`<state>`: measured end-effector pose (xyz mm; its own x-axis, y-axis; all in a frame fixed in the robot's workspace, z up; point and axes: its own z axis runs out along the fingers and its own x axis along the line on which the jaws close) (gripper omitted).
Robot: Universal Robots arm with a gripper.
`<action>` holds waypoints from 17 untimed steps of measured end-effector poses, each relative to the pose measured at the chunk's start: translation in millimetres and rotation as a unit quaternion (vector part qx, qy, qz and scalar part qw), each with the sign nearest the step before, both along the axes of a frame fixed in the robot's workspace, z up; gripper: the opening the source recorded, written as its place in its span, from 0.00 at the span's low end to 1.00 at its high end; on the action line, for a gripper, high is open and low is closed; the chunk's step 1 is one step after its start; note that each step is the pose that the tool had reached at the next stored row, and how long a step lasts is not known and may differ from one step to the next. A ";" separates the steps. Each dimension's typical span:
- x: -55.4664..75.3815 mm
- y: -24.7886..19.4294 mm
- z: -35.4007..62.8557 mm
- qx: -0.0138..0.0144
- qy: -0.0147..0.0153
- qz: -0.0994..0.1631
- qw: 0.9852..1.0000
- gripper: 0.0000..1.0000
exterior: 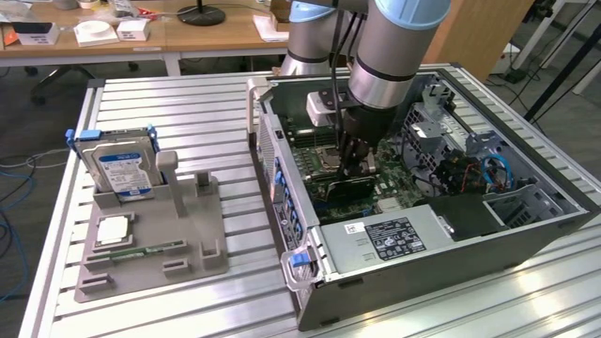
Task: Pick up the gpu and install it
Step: 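Press down on the gpu until it lock into place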
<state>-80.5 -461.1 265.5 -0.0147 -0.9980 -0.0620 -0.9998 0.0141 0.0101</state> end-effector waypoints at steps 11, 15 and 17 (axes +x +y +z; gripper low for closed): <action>0.0 0.0 -0.1 0.000 0.000 0.000 1.000 0.11; 0.0 0.4 -4.2 0.000 0.000 0.000 1.000 0.11; -0.4 0.1 2.4 -0.001 0.000 0.000 1.000 0.11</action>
<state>-80.9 -461.1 267.9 -0.0147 -0.9981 -0.0604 -0.9999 0.0142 0.0097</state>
